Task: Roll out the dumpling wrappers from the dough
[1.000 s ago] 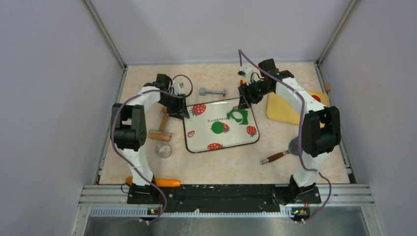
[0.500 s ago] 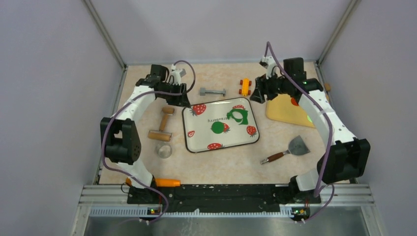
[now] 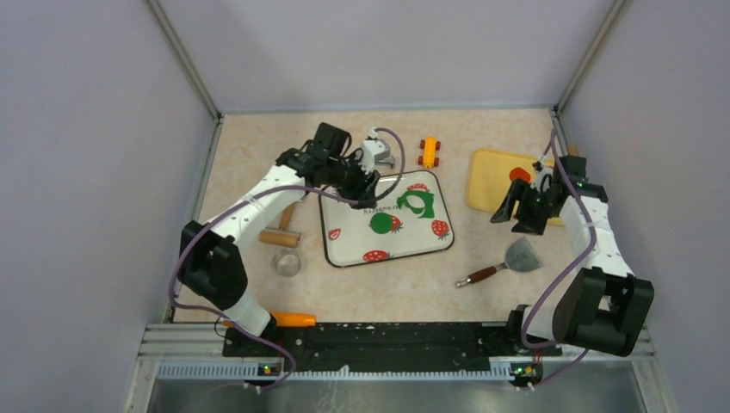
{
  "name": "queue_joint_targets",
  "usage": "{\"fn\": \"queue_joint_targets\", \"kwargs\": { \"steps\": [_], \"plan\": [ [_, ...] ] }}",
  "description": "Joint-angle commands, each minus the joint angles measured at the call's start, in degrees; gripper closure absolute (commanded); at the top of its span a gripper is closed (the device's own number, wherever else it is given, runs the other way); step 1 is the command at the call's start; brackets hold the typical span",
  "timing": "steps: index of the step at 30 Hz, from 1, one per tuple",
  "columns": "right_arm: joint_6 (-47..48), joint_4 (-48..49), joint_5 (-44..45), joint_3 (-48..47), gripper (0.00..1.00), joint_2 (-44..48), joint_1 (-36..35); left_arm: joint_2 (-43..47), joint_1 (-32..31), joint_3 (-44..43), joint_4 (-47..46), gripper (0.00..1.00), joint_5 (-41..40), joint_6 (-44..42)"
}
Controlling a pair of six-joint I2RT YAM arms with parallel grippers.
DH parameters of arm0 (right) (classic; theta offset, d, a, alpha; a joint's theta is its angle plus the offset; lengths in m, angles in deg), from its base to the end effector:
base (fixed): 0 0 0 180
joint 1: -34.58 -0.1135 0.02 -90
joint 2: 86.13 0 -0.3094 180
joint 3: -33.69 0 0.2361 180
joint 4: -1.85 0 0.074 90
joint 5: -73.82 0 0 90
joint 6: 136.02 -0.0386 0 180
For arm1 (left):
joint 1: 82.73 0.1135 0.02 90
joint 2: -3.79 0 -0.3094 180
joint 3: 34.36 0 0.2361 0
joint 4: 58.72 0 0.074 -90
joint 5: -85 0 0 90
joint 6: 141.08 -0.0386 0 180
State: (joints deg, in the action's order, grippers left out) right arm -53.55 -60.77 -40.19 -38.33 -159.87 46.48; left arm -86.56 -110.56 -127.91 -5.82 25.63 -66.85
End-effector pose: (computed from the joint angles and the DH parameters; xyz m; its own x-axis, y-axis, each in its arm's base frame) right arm 0.2153 -0.0293 0.3050 -0.8723 0.3062 -0.3812 0.1314 0.8978 0.4204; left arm 0.2800 -0.1700 0.3543 -0.4607 0.5076 -0.7280 0.8503 0.4875 -0.1982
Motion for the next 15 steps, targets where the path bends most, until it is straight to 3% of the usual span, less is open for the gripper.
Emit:
{"fn": "queue_joint_targets", "kwargs": {
  "steps": [1, 4, 8, 15],
  "plan": [
    [-9.3, -4.1, 4.5, 3.5, 0.32, 1.5, 3.9, -5.5, -4.3, -7.4, -0.3, 0.5, -0.8, -4.8],
    [-12.3, -6.2, 8.8, 7.0, 0.23, 0.6, 4.8, -8.6, -4.8, -11.4, 1.3, 0.5, -0.2, -2.2],
    [-13.4, -6.7, 9.1, 12.4, 0.22, -0.4, 4.9, -10.0, -4.7, -14.0, 6.2, 0.51, -1.9, -3.0],
    [-12.9, -1.4, 4.7, 15.6, 0.3, -4.2, 4.7, -8.4, -4.4, -13.6, 9.8, 0.5, -7.0, -4.3]
  ]
}}
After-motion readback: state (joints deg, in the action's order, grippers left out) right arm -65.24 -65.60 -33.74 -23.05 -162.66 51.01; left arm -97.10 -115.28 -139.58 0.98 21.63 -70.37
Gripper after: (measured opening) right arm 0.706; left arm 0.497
